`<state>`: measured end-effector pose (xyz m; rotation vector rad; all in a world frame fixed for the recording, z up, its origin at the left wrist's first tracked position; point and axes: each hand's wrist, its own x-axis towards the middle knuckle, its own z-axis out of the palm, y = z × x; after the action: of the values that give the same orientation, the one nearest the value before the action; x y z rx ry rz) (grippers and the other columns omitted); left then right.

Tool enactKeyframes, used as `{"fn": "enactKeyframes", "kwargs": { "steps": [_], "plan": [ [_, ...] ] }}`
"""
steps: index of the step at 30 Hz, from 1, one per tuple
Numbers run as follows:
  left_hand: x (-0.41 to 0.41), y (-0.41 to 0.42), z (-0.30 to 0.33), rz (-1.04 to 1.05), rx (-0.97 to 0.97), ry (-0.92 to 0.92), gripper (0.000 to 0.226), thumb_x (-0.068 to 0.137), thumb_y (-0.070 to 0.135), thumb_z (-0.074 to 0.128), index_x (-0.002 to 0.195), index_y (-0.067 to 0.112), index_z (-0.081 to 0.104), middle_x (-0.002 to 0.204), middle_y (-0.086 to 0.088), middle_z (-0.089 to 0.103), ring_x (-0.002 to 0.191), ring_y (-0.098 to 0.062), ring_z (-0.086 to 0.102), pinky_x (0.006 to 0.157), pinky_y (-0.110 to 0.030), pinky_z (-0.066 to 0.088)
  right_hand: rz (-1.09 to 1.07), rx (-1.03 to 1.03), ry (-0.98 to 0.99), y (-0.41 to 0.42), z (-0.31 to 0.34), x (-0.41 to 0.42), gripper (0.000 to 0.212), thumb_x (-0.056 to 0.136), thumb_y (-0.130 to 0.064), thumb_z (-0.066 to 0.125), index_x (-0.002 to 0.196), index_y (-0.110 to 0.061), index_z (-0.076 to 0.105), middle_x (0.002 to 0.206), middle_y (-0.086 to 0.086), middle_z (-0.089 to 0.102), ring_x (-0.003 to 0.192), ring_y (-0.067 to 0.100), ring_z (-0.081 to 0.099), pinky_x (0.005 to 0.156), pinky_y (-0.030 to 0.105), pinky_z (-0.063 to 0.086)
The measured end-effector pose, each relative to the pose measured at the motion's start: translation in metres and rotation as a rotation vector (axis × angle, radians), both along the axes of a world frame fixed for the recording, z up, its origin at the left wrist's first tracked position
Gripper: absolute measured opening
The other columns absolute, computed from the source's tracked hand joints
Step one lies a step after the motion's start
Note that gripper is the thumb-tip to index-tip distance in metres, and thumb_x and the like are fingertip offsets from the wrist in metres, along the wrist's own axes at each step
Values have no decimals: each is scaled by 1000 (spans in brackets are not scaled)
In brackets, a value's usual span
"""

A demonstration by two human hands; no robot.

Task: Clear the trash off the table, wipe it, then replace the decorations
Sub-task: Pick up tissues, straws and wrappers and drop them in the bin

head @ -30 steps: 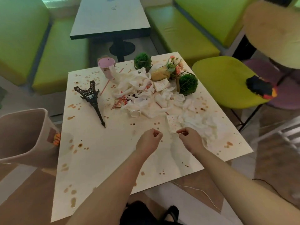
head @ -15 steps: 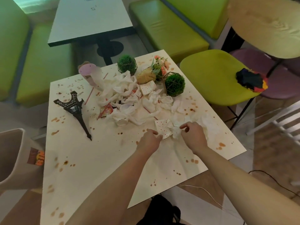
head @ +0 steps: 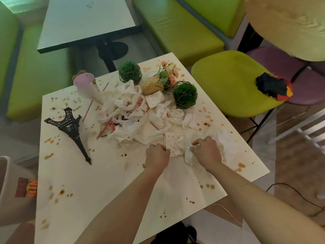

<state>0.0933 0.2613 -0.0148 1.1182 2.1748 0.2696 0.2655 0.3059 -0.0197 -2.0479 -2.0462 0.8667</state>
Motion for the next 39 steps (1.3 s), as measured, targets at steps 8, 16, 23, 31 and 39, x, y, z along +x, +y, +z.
{"fn": "enactKeyframes", "kwargs": {
  "steps": [8,16,23,31,39],
  "plan": [
    [-5,11,20,189,207,-164,16,98,33,47,106,18,47,90,-4,63,76,-21,60,61,-34,44,-303,45,640,12,29,-10,10,88,-21,65,85,-14,60,112,-4,55,98,12,53,75,24,41],
    [-5,8,49,319,367,-254,19,99,23,54,112,16,41,81,13,45,72,-17,56,72,-43,52,-564,-288,1240,25,61,-11,9,93,-17,54,90,-14,46,95,14,70,88,16,67,81,34,44],
    [-17,-18,59,404,542,-299,18,92,21,62,107,22,51,90,10,53,69,-11,57,53,-24,49,-446,-271,1082,10,61,-25,26,95,-28,63,106,-5,66,75,0,50,70,14,49,90,39,56],
    [-46,-69,59,525,586,-365,41,89,15,65,124,27,47,111,6,54,81,-4,58,54,-18,44,-215,-282,897,-26,69,-61,23,95,-30,58,113,-16,57,124,2,60,104,19,59,85,34,47],
    [-99,-115,65,627,663,-411,34,89,14,63,121,25,62,104,7,66,88,-2,61,70,-23,52,-90,-465,934,-67,85,-122,18,99,-23,51,112,-11,46,94,11,52,84,25,57,80,54,58]
  ]
}}
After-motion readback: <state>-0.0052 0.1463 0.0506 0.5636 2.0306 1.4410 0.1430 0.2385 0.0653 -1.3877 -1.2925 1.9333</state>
